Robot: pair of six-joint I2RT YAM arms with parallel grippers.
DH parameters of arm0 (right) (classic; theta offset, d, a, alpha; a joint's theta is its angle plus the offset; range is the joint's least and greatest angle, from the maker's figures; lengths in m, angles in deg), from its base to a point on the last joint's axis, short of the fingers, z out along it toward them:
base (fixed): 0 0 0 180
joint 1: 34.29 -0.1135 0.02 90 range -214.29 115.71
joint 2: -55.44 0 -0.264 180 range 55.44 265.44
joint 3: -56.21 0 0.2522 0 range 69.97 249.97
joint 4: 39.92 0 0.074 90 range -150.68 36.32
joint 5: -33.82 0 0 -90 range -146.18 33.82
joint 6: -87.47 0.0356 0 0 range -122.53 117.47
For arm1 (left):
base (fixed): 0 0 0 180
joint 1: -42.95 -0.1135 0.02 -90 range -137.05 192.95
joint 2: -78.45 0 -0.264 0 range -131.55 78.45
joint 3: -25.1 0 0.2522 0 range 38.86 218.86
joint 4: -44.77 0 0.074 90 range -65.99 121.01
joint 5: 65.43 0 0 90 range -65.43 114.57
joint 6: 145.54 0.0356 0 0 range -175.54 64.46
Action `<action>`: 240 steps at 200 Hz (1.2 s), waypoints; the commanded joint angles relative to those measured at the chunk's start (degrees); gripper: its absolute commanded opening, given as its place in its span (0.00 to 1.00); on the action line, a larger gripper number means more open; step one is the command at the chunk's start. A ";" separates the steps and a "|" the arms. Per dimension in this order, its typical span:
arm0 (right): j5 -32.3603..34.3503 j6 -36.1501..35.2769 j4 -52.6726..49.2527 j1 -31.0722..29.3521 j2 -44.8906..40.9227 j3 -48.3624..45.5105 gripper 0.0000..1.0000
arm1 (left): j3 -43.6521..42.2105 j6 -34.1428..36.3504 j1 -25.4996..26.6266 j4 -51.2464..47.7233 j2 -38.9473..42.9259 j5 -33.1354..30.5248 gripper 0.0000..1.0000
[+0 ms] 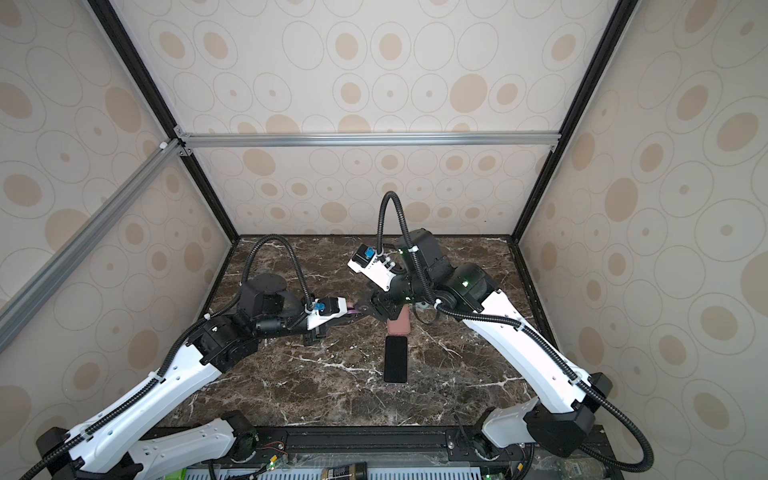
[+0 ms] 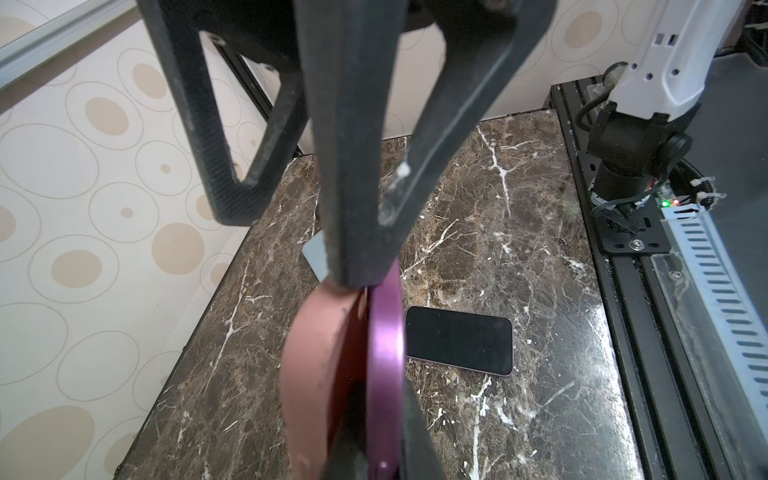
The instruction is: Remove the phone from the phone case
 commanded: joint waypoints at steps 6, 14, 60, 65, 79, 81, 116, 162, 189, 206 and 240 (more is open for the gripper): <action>-2.61 -4.38 -4.71 -0.24 1.08 0.66 0.64 | 2.09 2.62 -0.03 4.95 2.45 3.73 0.00; -1.50 -3.82 -4.37 -0.26 1.30 0.84 0.64 | 2.02 2.51 -0.06 5.05 2.38 3.97 0.00; -2.30 -1.02 -1.91 -0.22 2.71 0.68 0.63 | 2.26 2.28 -0.06 5.02 1.72 4.97 0.00; -2.20 -0.76 -1.48 -0.28 2.64 0.61 0.63 | 2.35 2.33 -0.03 4.95 1.76 5.03 0.00; -2.37 0.02 0.17 -0.28 1.84 0.15 0.63 | 2.35 2.37 -0.07 4.85 1.77 4.92 0.00; -2.57 0.05 0.43 -0.26 1.70 0.03 0.63 | 2.35 2.37 -0.06 4.79 1.78 4.86 0.00; -5.11 2.01 9.75 -0.20 -3.72 -4.73 0.63 | 2.44 2.54 -0.05 4.68 1.78 4.52 0.00; -2.88 2.11 8.37 -0.17 -3.48 -4.51 0.63 | 2.70 2.80 -0.08 4.82 1.20 4.72 0.00; -3.66 1.50 5.11 -0.15 -1.22 -2.20 0.63 | 2.98 3.07 -0.08 4.30 0.82 4.97 0.00; -4.31 0.74 2.92 -0.13 0.28 -0.74 0.63 | 2.97 2.98 -0.07 4.33 0.83 4.92 0.00; -2.13 -1.38 -1.20 -0.17 2.23 0.98 0.63 | 2.88 3.09 -0.07 4.14 1.16 4.14 0.00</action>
